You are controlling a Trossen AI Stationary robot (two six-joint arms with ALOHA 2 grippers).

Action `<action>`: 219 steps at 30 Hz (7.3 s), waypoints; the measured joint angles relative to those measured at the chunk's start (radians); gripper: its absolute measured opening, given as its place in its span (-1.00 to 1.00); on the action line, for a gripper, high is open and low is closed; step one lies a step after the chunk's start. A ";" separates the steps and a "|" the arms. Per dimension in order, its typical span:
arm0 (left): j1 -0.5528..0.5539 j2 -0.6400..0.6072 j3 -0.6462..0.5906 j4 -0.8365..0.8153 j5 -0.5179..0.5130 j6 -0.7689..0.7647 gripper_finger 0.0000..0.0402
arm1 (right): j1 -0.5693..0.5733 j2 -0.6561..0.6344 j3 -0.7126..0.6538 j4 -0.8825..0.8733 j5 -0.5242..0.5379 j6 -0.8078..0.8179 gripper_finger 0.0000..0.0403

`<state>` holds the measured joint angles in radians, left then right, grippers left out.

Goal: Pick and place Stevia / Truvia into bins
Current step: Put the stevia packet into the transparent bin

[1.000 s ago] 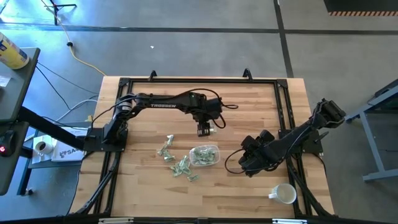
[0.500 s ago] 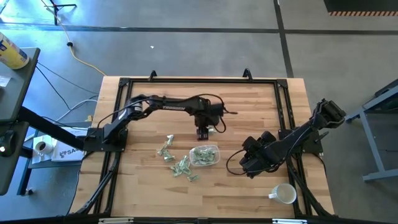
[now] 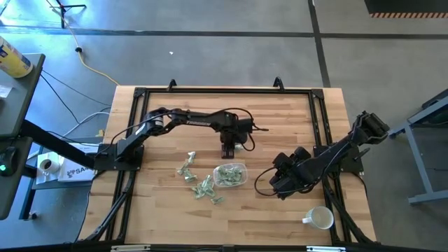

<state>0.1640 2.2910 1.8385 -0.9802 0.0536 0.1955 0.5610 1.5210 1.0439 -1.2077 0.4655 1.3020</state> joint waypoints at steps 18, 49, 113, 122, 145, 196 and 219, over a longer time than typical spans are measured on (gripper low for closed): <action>-0.005 -0.039 -0.006 -0.173 0.042 -0.012 -0.82 | 0.000 0.000 0.000 -0.005 0.005 -0.010 0.01; -0.261 -0.115 0.000 -0.153 -0.010 -0.411 -0.58 | 0.088 0.000 0.000 0.047 0.001 -0.047 0.01; 0.059 0.078 0.114 0.083 -0.020 0.211 -0.72 | -0.028 0.000 0.000 -0.010 0.025 -0.026 0.01; 0.001 -0.025 0.241 -0.239 -0.047 0.024 -0.75 | 0.013 0.000 0.000 -0.015 0.046 -0.031 0.01; -0.268 -0.082 0.014 0.064 0.003 -0.329 -0.78 | 0.063 0.000 0.000 0.020 0.041 -0.106 0.01; -0.086 -0.620 -0.803 0.154 0.009 -1.167 0.21 | -0.084 0.000 0.000 0.084 0.031 -0.188 0.01; -0.136 -0.544 -0.891 0.307 0.087 -1.169 -0.03 | -0.096 0.000 0.000 0.094 0.049 -0.203 0.01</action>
<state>0.0280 1.7473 0.9478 -0.6730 0.1401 -0.9739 0.4648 1.5210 1.0439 -1.1137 0.5142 1.0994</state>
